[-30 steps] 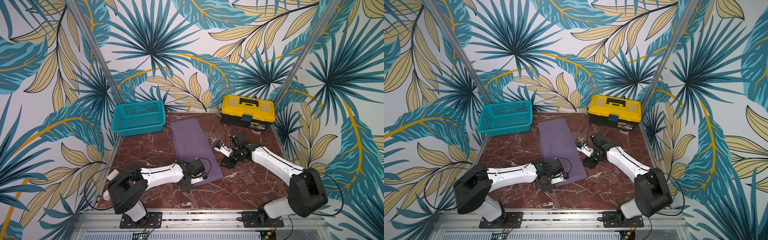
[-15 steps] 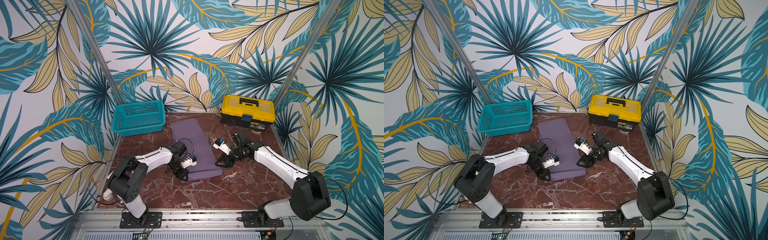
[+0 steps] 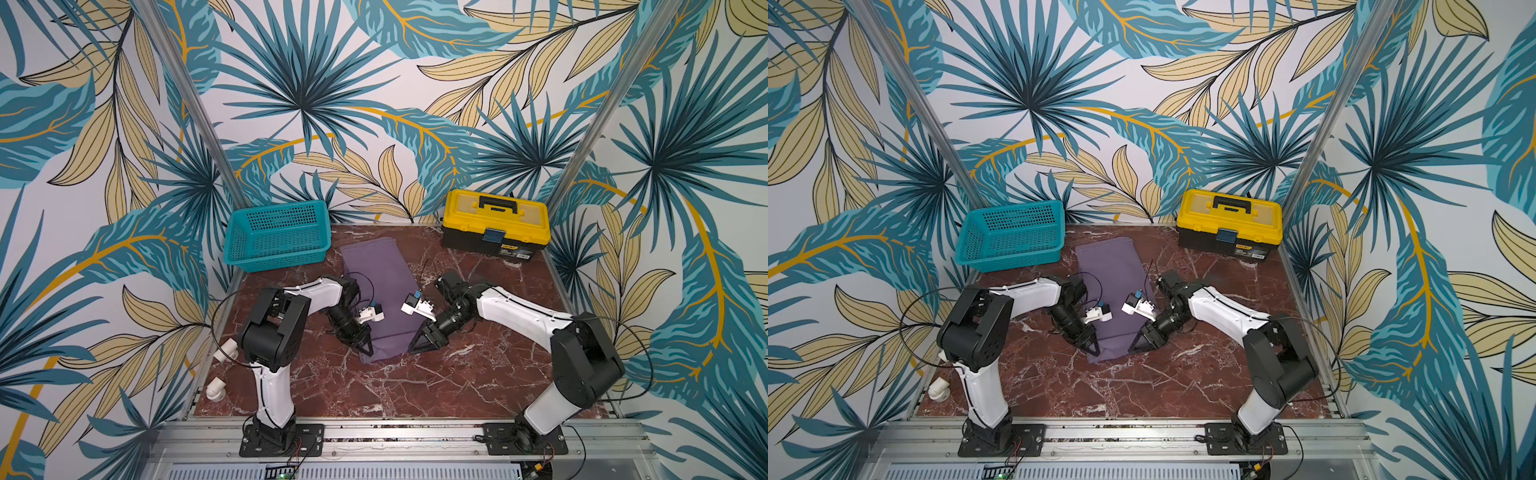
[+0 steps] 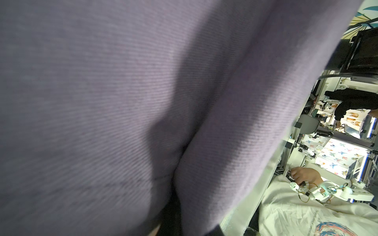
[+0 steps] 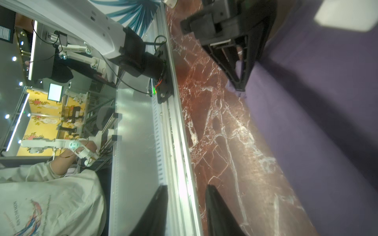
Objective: Roll up the long pants
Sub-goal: Roll the long pant at the center of the board.
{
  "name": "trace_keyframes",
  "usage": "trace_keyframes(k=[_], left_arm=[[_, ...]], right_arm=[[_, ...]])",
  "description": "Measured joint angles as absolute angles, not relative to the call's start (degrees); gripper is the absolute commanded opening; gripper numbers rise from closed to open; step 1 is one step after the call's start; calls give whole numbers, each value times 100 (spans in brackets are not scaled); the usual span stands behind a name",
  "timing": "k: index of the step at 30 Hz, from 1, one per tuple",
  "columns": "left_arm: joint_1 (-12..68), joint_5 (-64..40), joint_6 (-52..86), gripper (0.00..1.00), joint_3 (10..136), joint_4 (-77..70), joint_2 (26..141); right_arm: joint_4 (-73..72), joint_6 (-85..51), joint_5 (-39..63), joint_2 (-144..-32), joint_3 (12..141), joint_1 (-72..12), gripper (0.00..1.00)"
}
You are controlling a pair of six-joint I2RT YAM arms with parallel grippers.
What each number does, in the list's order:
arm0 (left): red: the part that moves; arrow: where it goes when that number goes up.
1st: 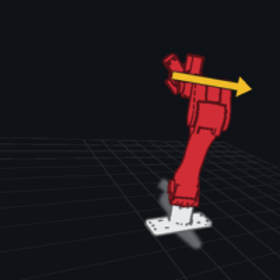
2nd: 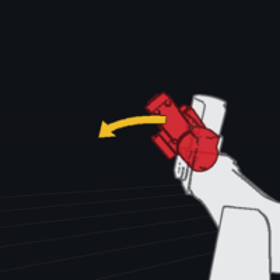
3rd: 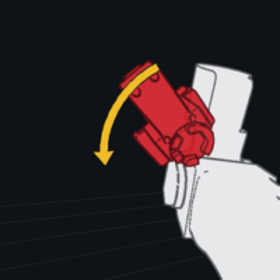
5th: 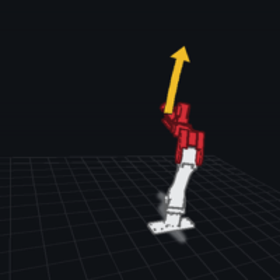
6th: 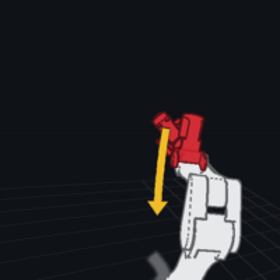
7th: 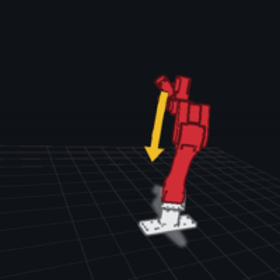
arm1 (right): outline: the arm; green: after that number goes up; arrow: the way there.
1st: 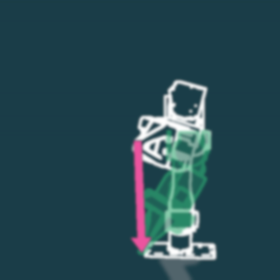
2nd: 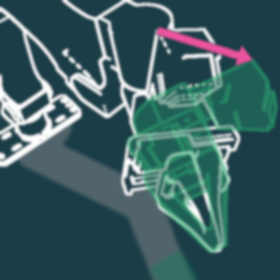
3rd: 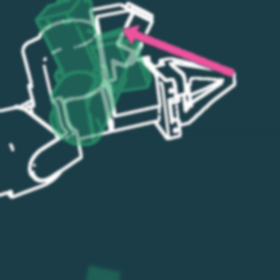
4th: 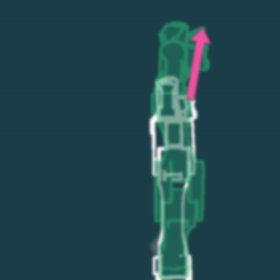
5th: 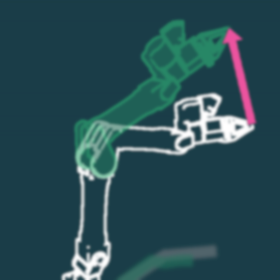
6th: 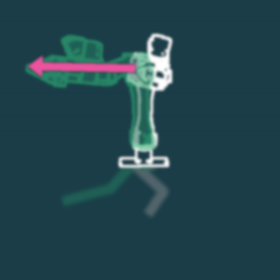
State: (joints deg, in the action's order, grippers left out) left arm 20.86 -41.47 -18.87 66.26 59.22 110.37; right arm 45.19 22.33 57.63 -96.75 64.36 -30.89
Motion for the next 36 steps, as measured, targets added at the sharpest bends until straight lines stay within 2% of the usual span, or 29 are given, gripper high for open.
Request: trace_keyframes(k=[7,11,12,14,17,22,23,26,27,29,33,36], left_arm=[[2018,-4185,-1885,5,6707,6003,11153],[1986,-4174,-1859,14,6720,6010,11168],[1973,-4158,-1852,20,6724,6010,11168],[1931,-4084,-1811,22,6742,5988,11168],[1804,-3986,-1688,37,6766,5931,11139],[1562,-3444,-1426,41,6766,5780,10617],[1531,-3297,-1398,44,6766,5747,10471],[1540,-2753,-1273,85,6781,5627,9845],[1619,-2532,-1227,89,6788,5572,9598],[1981,-2021,-1227,91,6785,5411,9111],[3450,-1020,-1509,92,6414,4449,8228],[4224,-526,-1745,92,5763,3835,7909]], right_arm=[[4460,2150,5028,-10353,6895,-3096,33],[4305,1916,4519,-10718,7100,-2943,32],[4281,1828,4397,-10875,7207,-2873,32],[4217,1671,4193,-11128,7384,-2762,31],[4198,1452,3852,-11434,7647,-2633,31],[4274,1146,3465,-11732,8025,-2615,30],[4296,1098,3398,-11743,8073,-2620,30],[4357,1015,3205,-11769,8171,-2624,30],[4381,996,3146,-11786,8204,-2624,30],[4451,963,3072,-11839,8289,-2624,30],[4604,915,2967,-11946,8475,-2622,30],[4663,873,2891,-11974,8549,-2585,30]])
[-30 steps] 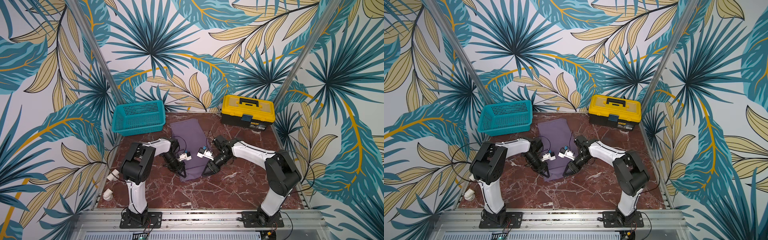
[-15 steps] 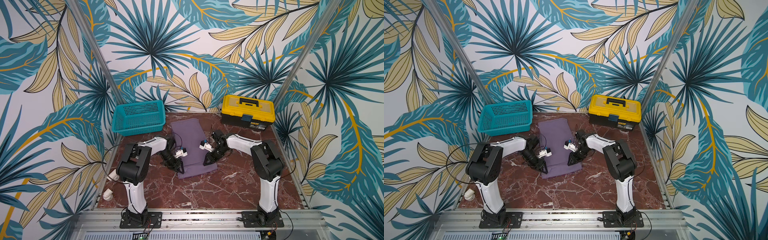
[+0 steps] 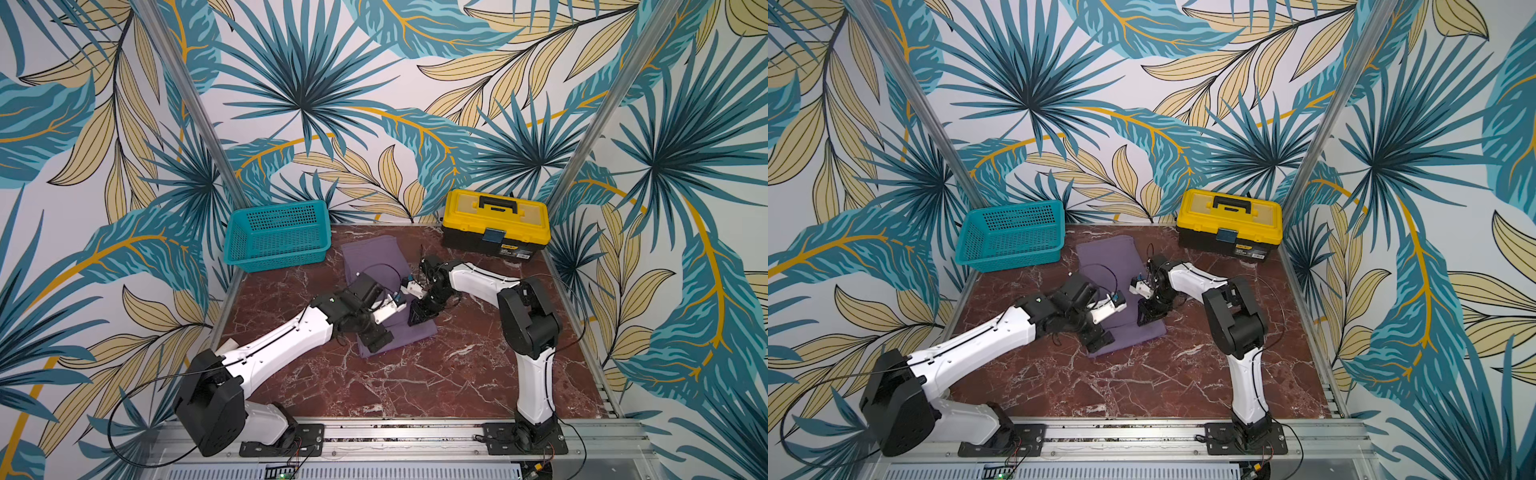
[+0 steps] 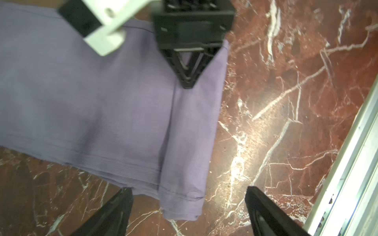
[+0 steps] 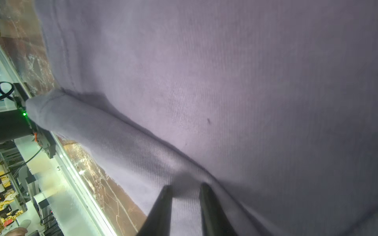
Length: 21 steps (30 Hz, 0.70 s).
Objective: Roll up the long pants
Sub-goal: Roll the long pant at the center of the board.
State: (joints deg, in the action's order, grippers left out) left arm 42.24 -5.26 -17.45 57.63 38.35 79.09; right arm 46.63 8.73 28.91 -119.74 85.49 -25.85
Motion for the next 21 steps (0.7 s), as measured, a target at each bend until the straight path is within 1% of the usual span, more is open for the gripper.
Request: trace_keyframes(k=[3,7,11,14,16,19,20,21], left_arm=[[4473,36,-1938,92,5269,3531,7959],[4635,563,-2143,90,4965,3203,8189],[4703,908,-2349,85,4932,2834,8527],[4707,1039,-2506,79,4932,2596,8781],[4707,1048,-2589,72,4932,2510,8965],[4711,895,-2626,56,4974,2495,9266],[4720,816,-2611,45,5013,2508,9299],[4722,716,-2591,31,5070,2567,9371]], right_arm=[[4692,873,2891,-12005,8597,-2499,30],[4797,891,2895,-12081,8722,-2438,30],[4950,947,2895,-12158,8858,-2436,30],[5006,1009,2906,-12186,8903,-2436,30],[5026,1039,2912,-12189,8917,-2434,30],[5068,1096,2921,-12199,8936,-2425,30],[5078,1114,2915,-12202,8945,-2416,29],[5089,1120,2917,-12202,8954,-2399,30]])
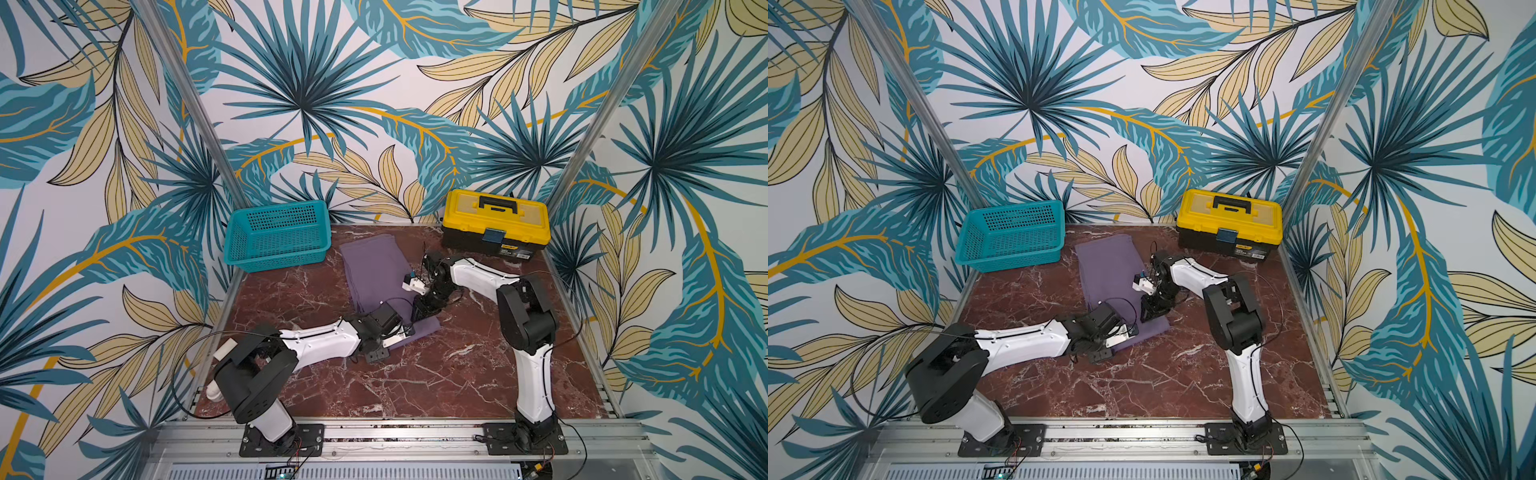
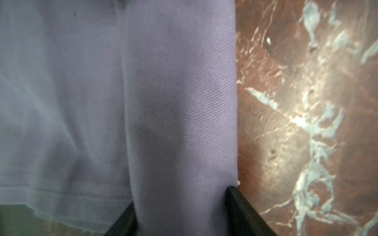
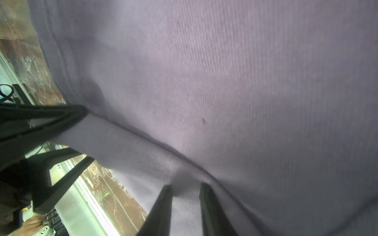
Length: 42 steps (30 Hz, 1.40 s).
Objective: Roll up the long pants
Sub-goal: Roll the long pant at the center of the board.
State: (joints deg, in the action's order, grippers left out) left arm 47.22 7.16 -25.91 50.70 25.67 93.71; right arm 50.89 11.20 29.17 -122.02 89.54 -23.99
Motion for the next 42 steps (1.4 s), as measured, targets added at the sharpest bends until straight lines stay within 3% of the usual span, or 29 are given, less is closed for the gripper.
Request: trace_keyframes(k=[3,10,15,20,25,32,42], left_arm=[[4659,314,-2456,0,5481,2882,9651],[4130,-1459,-1675,0,6311,3597,10092],[3413,-3183,-650,0,6582,3726,10414],[3168,-4101,451,0,6189,2906,10460],[3205,-4434,972,0,5940,2392,10455],[3205,-4508,1092,0,5935,2272,10449],[3205,-4322,1186,0,5918,2174,10392]], right_arm=[[5094,1094,2921,-12202,8958,-2316,30],[4989,287,2714,-11561,8687,-1706,45],[4499,-965,2202,-9607,7579,-1315,54],[3223,-2620,2290,-8385,5839,-1385,60],[1859,-4235,2423,-8409,4484,-1608,64],[34,-5634,2318,-8862,4268,-2027,65],[-220,-6200,2167,-9349,4495,-2268,65]])
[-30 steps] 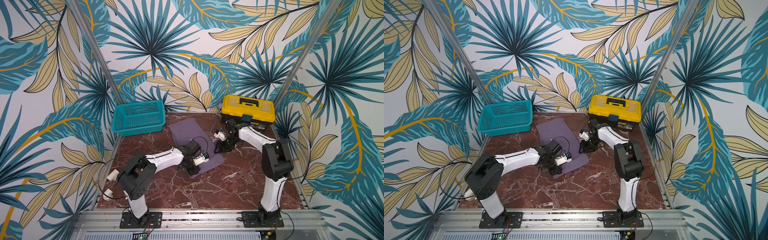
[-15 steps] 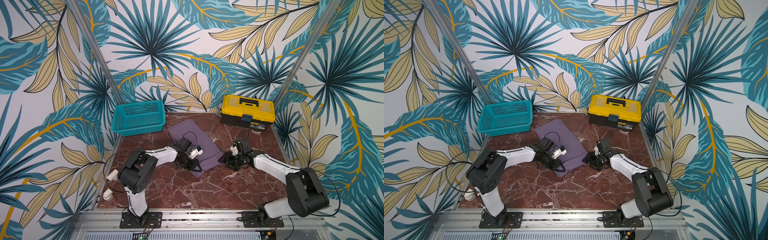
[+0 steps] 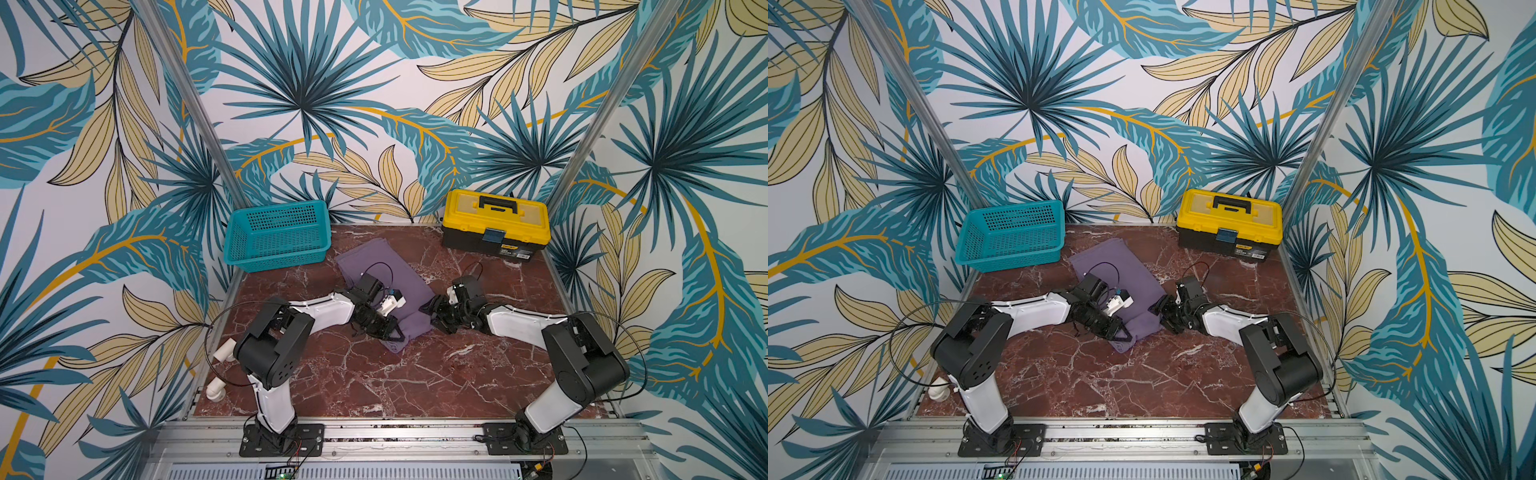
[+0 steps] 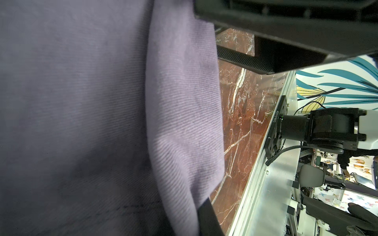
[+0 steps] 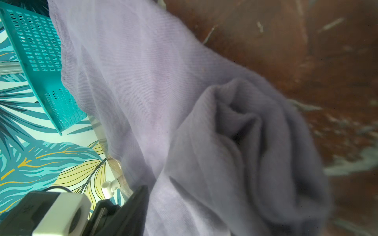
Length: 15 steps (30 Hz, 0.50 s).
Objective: Roll up the long pants
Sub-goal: Roll the long pant at the center of the board.
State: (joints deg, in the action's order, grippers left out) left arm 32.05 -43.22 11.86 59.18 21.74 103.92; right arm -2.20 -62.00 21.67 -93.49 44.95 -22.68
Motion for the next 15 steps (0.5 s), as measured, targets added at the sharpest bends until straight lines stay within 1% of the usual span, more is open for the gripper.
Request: trace_keyframes(k=[5,6,7,8,11,15], left_arm=[[3212,-4154,1269,0,5918,2115,10339],[3218,-4132,1286,0,5918,2099,10324],[3221,-4117,1297,0,5918,2082,10311],[3221,-4110,1310,0,5918,2058,10302],[3221,-4093,1345,0,5918,2023,10298],[3238,-4091,1354,0,5918,2014,10296]], right_arm=[[576,-6128,2012,-8541,4427,-2303,68],[617,-6136,1994,-8361,4353,-2309,73],[620,-6193,1988,-8178,4233,-2314,76],[604,-6235,1975,-8049,4093,-2320,76],[567,-6361,1955,-8066,3780,-2362,78],[290,-6622,1852,-8488,3675,-2480,79]])
